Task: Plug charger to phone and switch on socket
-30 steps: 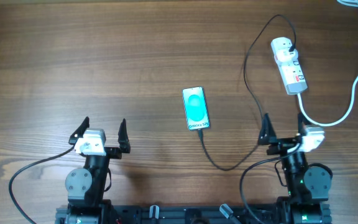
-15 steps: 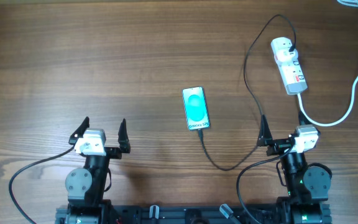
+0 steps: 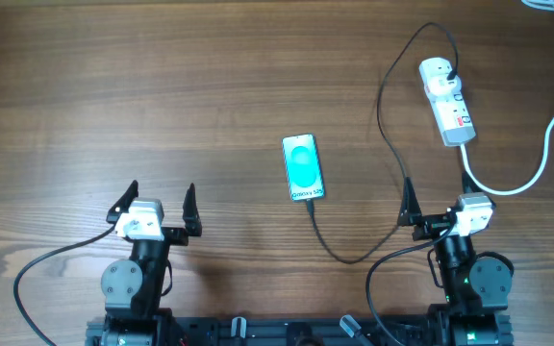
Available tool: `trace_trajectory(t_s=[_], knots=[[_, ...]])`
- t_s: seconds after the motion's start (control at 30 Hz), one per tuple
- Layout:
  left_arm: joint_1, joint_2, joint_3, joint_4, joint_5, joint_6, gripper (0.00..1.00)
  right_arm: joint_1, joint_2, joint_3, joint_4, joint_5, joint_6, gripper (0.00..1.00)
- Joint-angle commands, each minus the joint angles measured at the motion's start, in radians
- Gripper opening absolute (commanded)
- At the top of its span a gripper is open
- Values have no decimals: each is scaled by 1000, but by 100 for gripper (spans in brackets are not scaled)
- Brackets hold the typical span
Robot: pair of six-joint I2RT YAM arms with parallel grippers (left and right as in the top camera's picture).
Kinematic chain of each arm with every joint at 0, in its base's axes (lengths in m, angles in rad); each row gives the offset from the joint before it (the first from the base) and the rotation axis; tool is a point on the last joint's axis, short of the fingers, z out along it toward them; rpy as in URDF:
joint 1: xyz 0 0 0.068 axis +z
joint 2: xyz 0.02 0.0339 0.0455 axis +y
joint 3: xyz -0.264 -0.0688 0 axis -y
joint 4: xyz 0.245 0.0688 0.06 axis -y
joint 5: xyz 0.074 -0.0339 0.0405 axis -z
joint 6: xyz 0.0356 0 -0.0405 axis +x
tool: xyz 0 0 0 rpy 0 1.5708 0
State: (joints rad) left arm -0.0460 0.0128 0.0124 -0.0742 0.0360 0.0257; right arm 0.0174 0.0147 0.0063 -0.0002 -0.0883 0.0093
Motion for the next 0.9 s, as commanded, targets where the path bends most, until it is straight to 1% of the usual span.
trace_trajectory(t_s=[0.0,0.87], knots=[[5,-9,-6,0,19,23,100,0,-11,-2,4,10,-2,100],[5,-9,-6,0,19,23,100,0,-11,-2,4,10,-3,100]])
